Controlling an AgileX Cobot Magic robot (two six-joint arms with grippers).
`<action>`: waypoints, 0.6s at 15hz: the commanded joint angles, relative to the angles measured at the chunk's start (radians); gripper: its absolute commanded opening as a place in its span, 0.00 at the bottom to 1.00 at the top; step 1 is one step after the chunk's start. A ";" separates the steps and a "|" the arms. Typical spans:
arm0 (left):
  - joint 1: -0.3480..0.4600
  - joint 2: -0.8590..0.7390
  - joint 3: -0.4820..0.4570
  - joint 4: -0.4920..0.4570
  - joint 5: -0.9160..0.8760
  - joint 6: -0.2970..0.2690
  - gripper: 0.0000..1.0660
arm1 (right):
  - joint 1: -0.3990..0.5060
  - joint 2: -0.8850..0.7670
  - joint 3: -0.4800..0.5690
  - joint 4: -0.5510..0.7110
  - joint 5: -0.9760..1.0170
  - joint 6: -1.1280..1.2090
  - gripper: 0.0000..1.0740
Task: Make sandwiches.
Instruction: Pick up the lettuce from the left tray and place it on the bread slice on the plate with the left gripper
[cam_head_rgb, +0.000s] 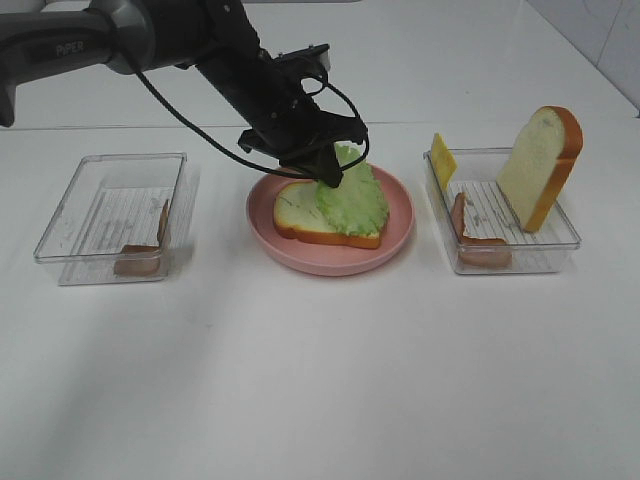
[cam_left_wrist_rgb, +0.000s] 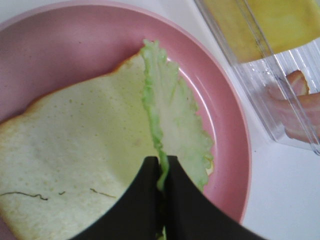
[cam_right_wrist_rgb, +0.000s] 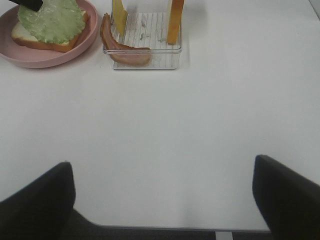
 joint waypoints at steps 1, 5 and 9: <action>0.002 0.001 -0.004 0.034 -0.011 -0.045 0.00 | -0.005 -0.028 0.003 0.006 -0.007 -0.011 0.88; 0.002 0.001 -0.004 0.061 -0.010 -0.064 0.06 | -0.005 -0.028 0.003 0.006 -0.007 -0.011 0.88; 0.002 0.001 -0.045 0.115 0.024 -0.093 0.82 | -0.005 -0.028 0.003 0.006 -0.007 -0.011 0.88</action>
